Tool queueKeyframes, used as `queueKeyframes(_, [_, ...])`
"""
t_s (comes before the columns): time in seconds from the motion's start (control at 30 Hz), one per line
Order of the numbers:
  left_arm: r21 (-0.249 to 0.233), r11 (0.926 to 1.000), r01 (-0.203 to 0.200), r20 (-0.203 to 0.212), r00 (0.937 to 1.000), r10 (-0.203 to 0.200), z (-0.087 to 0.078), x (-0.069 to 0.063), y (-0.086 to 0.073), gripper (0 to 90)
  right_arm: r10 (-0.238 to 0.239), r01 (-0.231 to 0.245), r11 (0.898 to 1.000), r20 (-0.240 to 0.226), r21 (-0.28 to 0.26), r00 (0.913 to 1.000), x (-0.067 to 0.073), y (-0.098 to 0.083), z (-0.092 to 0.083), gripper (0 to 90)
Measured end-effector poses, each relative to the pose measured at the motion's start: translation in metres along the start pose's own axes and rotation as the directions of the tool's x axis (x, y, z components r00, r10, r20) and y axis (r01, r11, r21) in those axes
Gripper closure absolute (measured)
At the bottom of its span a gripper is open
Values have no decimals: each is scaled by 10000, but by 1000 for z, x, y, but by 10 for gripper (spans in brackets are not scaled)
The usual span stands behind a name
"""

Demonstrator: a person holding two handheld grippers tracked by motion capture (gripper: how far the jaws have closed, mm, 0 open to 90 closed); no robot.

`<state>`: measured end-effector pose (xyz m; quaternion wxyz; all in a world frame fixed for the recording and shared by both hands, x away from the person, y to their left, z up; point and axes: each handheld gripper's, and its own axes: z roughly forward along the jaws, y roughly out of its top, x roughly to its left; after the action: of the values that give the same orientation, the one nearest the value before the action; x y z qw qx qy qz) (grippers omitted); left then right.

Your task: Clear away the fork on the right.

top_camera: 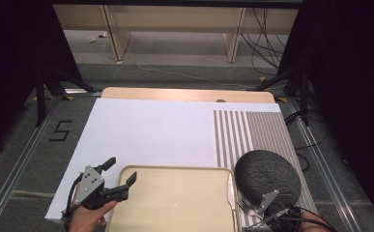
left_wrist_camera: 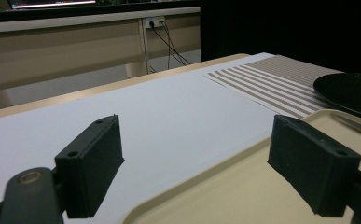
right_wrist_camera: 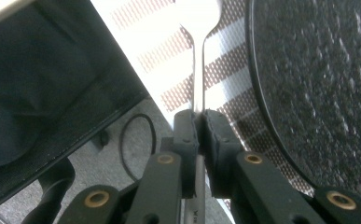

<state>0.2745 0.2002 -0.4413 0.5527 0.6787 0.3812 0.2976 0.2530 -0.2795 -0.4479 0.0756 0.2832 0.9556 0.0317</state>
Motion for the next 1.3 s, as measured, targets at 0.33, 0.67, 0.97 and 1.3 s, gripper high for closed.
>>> queueKeyframes(0.33, [-13,10000,6,-15,10000,-6,0,0,0,171,593,-647,9895,-448,-1290,9972,-1,5,-14,846])
queueKeyframes(0.67, [-31,10000,27,-28,10000,-27,-1,0,0,171,1090,-1379,9516,-1178,-2748,9870,-8,18,-26,846])
queueKeyframes(0.97, [-28,10000,-1,-46,10000,1,-1,1,0,171,1460,-2126,9003,-1965,-3799,9696,-12,26,-39,847])
queueKeyframes(1.3, [-70,10000,10,-45,10000,-11,-1,0,1,171,1652,-2852,8483,-2887,-4462,9431,-3,43,-44,846])
